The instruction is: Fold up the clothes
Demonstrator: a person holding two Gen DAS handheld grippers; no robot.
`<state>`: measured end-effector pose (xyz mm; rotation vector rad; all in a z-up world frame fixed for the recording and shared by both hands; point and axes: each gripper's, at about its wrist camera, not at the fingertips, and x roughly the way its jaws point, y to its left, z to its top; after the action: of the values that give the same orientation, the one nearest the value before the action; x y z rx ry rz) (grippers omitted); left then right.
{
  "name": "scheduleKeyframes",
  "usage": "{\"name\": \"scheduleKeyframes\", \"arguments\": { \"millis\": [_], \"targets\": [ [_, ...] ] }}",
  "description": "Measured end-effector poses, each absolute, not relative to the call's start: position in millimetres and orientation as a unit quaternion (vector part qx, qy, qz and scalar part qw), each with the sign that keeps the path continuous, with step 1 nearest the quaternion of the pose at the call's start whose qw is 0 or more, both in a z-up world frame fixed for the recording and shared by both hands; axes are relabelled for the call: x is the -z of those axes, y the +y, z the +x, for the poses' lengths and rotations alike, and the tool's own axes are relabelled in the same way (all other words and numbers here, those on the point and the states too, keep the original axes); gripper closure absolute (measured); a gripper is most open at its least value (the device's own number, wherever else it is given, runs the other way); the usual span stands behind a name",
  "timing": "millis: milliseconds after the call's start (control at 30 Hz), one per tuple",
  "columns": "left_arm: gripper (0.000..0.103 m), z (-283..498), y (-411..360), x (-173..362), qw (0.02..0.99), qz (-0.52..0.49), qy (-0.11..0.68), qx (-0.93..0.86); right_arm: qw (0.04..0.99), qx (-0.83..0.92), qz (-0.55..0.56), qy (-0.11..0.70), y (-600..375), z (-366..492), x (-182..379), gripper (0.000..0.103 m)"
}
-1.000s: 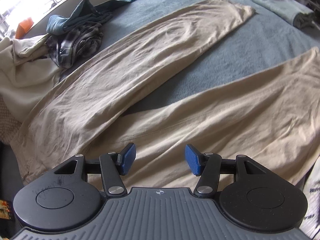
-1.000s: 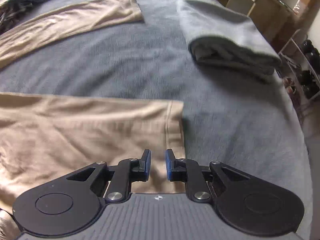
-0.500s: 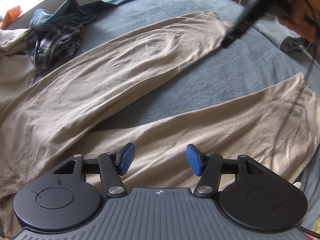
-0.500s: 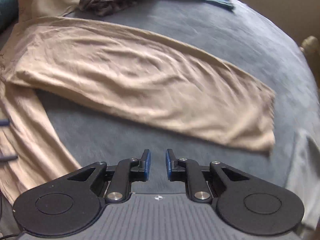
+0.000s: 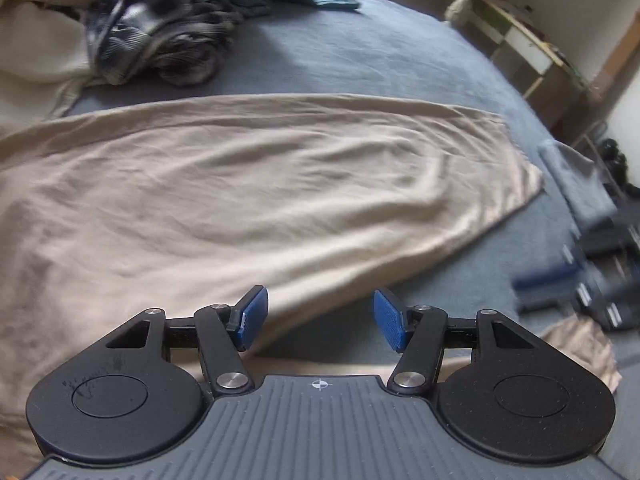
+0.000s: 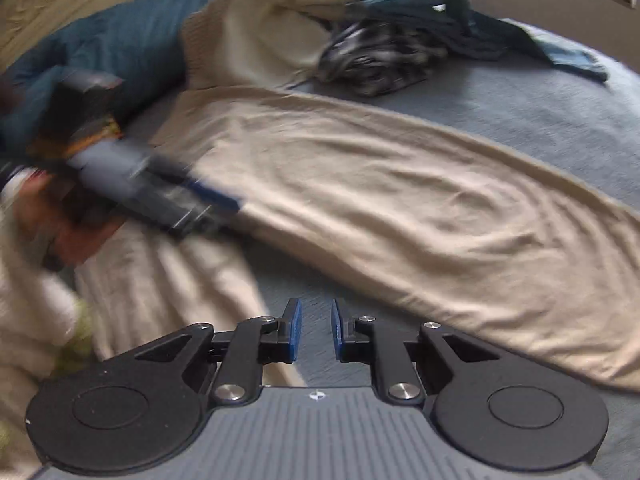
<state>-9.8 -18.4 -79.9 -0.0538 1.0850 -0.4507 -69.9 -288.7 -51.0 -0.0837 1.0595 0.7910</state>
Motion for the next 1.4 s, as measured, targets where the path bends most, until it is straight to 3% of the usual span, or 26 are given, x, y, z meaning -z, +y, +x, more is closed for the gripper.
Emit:
{"name": "scheduleKeyframes", "arguments": {
  "millis": [367,500,567,733,867,1000,1067,1400],
  "targets": [
    [0.042,-1,19,55,0.824,0.083,0.512,0.228,0.697,-0.491,0.005,0.523,-199,-88,107,0.087],
    [0.042,-5,45,61,0.815,0.054,0.52,0.25,0.679,-0.509,-0.078,0.523,-163,-89,130,0.089],
    [0.042,-8,54,66,0.814,0.047,0.517,0.261,0.688,-0.494,-0.099,0.522,-165,-78,134,0.101],
    [0.042,-7,53,68,0.813,0.054,0.493,0.304,0.725,-0.435,-0.03,0.533,-191,-37,118,0.099],
    [0.042,4,53,69,0.817,0.038,0.479,0.318,0.689,-0.487,0.017,0.537,-183,-35,109,0.098],
    [0.041,7,58,72,0.821,0.014,0.465,0.331,0.622,-0.537,-0.01,0.57,-150,-40,125,0.098],
    [0.041,5,62,75,0.827,0.01,0.452,0.334,0.615,-0.534,-0.046,0.579,-139,-45,136,0.098],
    [0.039,12,68,86,0.838,-0.027,0.45,0.307,0.628,-0.491,-0.02,0.603,-133,-22,148,0.099]
  ]
}}
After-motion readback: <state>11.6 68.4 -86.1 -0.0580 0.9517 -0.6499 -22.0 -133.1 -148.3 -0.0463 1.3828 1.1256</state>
